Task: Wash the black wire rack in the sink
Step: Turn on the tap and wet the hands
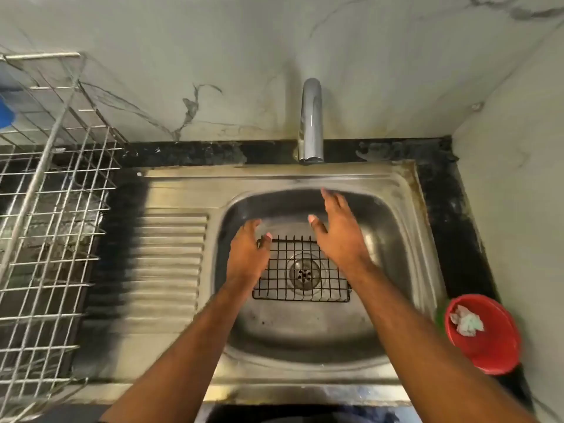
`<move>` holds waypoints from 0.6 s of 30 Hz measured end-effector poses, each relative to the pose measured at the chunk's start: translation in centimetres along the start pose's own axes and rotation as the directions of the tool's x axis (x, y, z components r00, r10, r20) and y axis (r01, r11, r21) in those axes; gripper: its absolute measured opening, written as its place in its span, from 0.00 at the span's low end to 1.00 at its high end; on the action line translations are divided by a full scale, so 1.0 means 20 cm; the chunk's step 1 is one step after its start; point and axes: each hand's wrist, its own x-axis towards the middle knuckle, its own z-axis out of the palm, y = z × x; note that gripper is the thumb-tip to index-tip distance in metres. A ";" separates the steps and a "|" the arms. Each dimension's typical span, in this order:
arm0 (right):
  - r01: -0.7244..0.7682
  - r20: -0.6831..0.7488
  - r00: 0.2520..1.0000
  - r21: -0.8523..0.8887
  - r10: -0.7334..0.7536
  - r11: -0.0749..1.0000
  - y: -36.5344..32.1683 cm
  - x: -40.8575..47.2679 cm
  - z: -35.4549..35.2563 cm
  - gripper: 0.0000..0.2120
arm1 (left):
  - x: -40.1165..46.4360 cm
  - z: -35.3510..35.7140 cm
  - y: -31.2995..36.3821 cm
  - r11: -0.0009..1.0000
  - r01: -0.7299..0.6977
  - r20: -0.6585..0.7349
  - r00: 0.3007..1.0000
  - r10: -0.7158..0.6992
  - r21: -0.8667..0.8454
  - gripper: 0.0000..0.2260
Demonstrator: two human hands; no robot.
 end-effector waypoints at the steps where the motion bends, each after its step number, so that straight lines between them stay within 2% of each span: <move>1: 0.002 -0.016 1.000 0.046 -0.001 0.999 -0.01 0.05 0.01 0.34 | 0.04 0.01 -0.01 1.000 0.005 -0.012 1.000 -0.005 -0.016 0.20; 3: 0.043 -0.066 0.997 0.101 -0.036 0.994 -0.05 0.13 0.01 0.36 | 0.08 0.03 -0.01 0.999 -0.002 -0.026 1.000 0.000 -0.054 0.19; 6: 0.072 -0.184 0.981 0.095 -0.054 0.993 -0.10 0.30 0.05 0.33 | 0.16 0.05 -0.01 0.993 -0.053 -0.035 0.998 0.049 -0.109 0.18; 8: 0.099 -0.196 0.977 0.083 -0.081 0.992 -0.09 0.41 0.09 0.33 | 0.20 0.06 0.02 0.982 -0.067 -0.046 0.997 0.060 -0.177 0.18; 10: 0.209 -0.175 0.961 -0.055 -0.215 0.976 -0.05 0.49 0.14 0.32 | 0.24 0.06 0.04 0.964 -0.048 -0.049 0.998 0.036 -0.260 0.16; 12: 0.371 -0.129 0.903 -0.242 -0.409 0.896 -0.01 0.54 0.18 0.28 | 0.26 0.08 0.07 0.952 -0.045 -0.053 0.998 0.031 -0.304 0.15; 13: 0.437 -0.109 0.874 -0.254 -0.474 0.863 0.00 0.56 0.18 0.25 | 0.26 0.10 0.09 0.949 -0.045 -0.049 0.998 0.031 -0.314 0.14; 15: 0.460 -0.113 0.877 -0.088 -0.468 0.883 -0.02 0.54 0.16 0.23 | 0.26 0.14 0.11 0.938 -0.030 -0.029 0.999 0.021 -0.346 0.14; 18: 0.227 -0.166 0.969 0.294 -0.184 0.928 -0.05 0.41 0.13 0.21 | 0.22 0.20 0.13 0.934 -0.014 0.030 0.999 0.026 -0.357 0.13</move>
